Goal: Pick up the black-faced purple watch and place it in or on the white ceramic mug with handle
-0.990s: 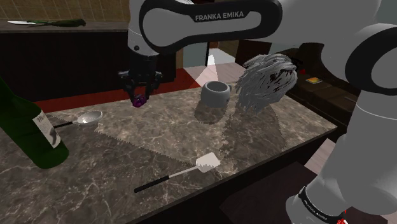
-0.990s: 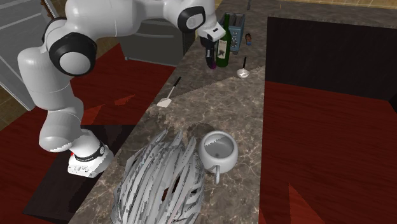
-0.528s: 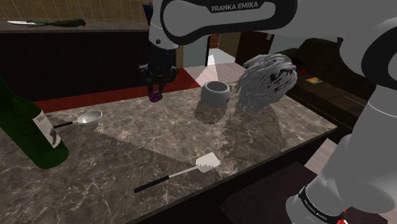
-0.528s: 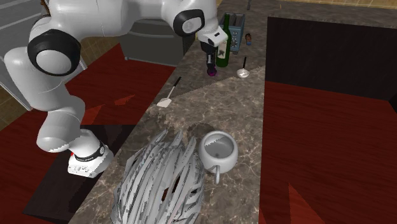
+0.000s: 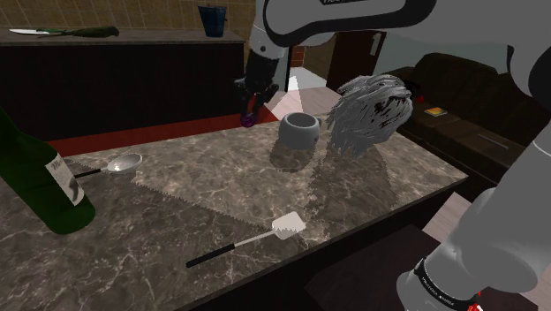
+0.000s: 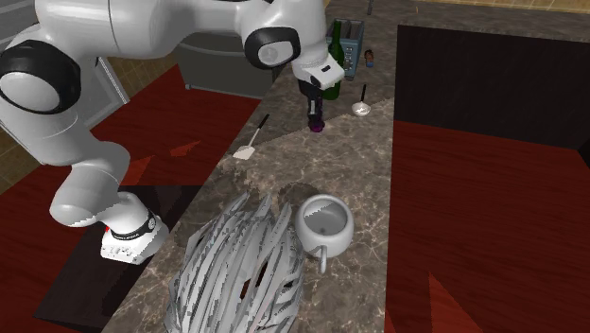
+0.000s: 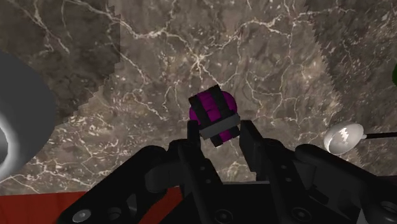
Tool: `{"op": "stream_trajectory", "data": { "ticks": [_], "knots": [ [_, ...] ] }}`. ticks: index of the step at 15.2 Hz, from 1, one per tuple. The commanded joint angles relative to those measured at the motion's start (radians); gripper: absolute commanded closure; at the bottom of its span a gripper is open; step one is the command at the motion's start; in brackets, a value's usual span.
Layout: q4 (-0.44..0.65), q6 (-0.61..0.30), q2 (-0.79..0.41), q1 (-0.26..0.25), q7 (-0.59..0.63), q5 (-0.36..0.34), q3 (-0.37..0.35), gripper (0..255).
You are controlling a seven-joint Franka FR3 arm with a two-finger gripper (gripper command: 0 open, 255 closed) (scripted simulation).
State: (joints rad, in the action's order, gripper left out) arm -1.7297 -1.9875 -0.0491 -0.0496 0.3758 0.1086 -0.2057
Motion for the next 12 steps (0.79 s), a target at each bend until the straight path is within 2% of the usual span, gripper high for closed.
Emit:
{"op": "stream_trajectory", "data": {
  "ticks": [1, 12],
  "knots": [
    [-0.012, 0.005, 0.013, 0.024, -0.05, 0.014, 0.02, 255],
    [-0.025, 0.063, 0.044, 0.155, -0.317, 0.07, 0.146, 255]
  ]
}}
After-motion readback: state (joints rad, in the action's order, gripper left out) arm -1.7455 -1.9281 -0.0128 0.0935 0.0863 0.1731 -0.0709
